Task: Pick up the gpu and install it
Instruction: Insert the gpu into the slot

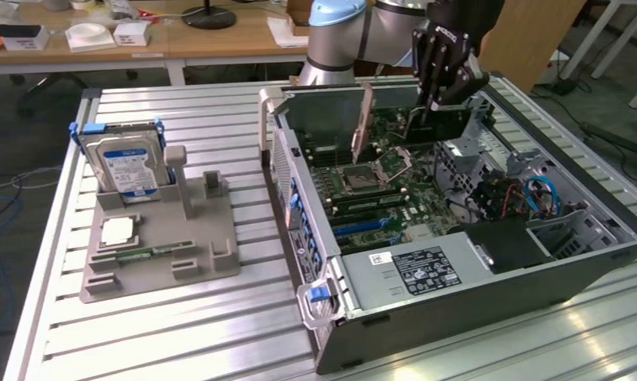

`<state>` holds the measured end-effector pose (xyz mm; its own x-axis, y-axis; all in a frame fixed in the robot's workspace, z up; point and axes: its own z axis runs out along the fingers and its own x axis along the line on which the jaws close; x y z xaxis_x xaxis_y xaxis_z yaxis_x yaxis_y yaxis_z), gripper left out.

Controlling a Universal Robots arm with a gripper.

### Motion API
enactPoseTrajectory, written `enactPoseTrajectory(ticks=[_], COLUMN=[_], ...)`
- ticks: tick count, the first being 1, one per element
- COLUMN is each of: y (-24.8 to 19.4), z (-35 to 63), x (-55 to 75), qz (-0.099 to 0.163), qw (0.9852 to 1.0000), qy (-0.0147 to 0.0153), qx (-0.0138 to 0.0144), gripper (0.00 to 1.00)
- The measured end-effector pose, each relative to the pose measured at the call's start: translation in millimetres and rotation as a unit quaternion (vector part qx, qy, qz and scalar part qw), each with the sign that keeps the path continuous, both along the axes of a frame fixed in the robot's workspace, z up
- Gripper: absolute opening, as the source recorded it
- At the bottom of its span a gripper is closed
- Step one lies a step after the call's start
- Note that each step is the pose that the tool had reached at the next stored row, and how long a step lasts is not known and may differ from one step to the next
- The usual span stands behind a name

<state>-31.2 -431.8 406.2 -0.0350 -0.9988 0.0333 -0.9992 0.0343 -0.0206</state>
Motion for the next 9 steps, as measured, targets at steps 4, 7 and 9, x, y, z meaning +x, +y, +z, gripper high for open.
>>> enactPoseTrajectory(ticks=[4, 7, 9], y=[-3.0, -3.1, -3.2], z=[-0.8, -4.2, -7.8], x=[-1.1, -8.6, -12.6], qz=[0.000, 0.000, 0.000], qw=[1.0000, 1.0000, 1.0000], qy=[0.0000, 0.0000, 0.0000], qx=[0.0001, 0.0000, 0.0000], gripper=[0.26, 0.26, 0.26])
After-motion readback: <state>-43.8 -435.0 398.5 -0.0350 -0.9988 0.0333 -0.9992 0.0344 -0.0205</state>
